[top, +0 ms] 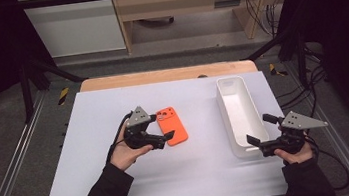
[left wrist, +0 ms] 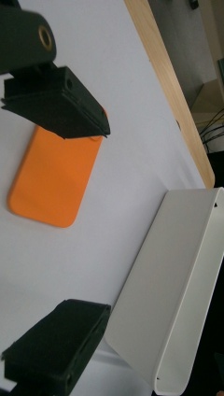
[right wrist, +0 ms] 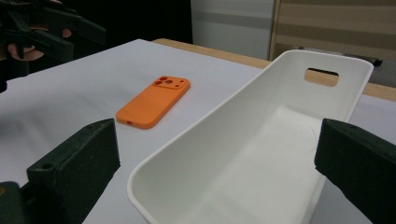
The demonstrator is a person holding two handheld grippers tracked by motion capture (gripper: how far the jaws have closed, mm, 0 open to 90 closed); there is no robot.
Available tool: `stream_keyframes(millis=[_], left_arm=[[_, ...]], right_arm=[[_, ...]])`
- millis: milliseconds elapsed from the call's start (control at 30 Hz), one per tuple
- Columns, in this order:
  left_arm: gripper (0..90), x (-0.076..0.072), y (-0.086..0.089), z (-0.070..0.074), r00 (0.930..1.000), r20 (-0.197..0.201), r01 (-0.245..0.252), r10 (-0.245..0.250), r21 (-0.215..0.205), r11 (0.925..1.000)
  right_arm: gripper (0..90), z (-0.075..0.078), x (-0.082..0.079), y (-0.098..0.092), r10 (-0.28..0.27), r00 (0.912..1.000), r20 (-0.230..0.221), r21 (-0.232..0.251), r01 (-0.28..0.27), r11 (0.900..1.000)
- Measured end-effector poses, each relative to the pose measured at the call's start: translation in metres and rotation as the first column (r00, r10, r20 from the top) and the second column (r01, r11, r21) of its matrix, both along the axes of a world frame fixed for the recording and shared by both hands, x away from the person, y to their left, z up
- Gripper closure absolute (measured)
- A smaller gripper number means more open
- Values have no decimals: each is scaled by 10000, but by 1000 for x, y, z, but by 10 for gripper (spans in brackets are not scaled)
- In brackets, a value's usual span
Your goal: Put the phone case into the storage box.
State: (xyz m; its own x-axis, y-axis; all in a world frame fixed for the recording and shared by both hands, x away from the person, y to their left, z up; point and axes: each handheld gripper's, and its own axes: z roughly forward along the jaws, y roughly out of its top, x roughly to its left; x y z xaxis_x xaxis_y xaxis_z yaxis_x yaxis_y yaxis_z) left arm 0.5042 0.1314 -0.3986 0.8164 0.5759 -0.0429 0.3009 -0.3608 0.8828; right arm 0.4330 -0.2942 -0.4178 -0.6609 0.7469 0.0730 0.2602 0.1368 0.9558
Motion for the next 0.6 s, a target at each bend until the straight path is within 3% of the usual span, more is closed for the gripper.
stream_keyframes(millis=[267, 600], left_arm=[[217, 9, -19, -2, 10000, 6, -50, 49, 500, 9987], [429, 20, -36, -9, 9997, -133, -212, 228, 1099, 9937]], right_arm=[[4, 0, 0, 0, 20, 10000, 37, -24, -20, 10000], [4, 0, 0, 0, 24, 10000, 2, -10, -24, 10000]])
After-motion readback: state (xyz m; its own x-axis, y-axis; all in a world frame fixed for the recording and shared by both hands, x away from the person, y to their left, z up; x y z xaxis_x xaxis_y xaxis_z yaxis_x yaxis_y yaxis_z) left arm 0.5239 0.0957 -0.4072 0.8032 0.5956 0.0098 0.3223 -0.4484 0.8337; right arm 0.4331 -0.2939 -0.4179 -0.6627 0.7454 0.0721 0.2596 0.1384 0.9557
